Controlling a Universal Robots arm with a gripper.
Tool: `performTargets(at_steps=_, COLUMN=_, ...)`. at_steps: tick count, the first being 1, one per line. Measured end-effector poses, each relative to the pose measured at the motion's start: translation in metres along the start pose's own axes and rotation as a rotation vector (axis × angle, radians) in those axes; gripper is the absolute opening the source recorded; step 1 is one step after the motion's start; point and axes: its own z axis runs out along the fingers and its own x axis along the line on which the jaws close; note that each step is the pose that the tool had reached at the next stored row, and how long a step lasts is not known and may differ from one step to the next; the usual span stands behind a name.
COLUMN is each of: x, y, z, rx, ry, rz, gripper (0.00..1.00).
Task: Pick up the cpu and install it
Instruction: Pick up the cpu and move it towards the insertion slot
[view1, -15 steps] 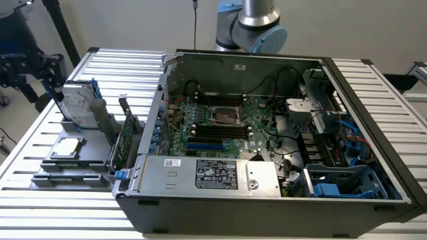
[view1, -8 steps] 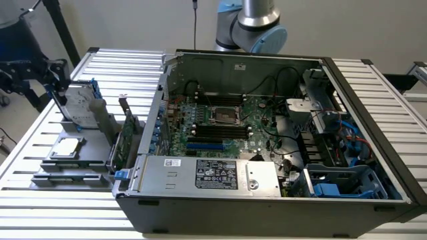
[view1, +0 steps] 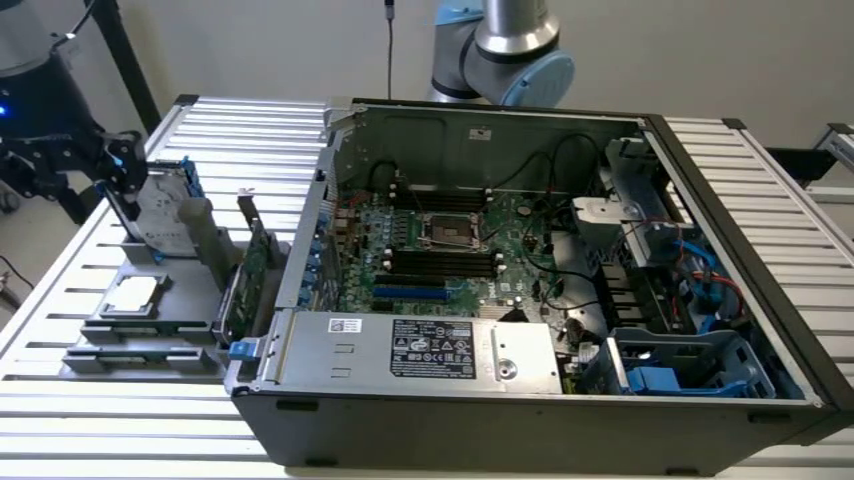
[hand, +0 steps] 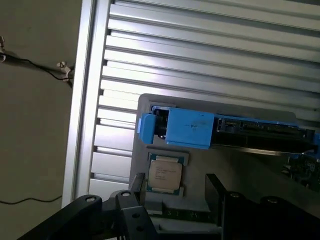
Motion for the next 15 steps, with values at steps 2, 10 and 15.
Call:
performTargets(at_steps=2, x=-0.001, y=-0.0004, z=0.0036, rx=-0.0001, ry=0.0006, rz=0.000, gripper=0.60)
performTargets(at_steps=10, x=-0.001, y=-0.0084, z=0.0111, rx=-0.0059, ry=0.0190, rz=0.006, gripper=0.60)
performTargets(at_steps=15, x=0.000, y=-0.0169, z=0.0202, rx=-0.0073, ry=0.0191, rz=0.021, gripper=0.60)
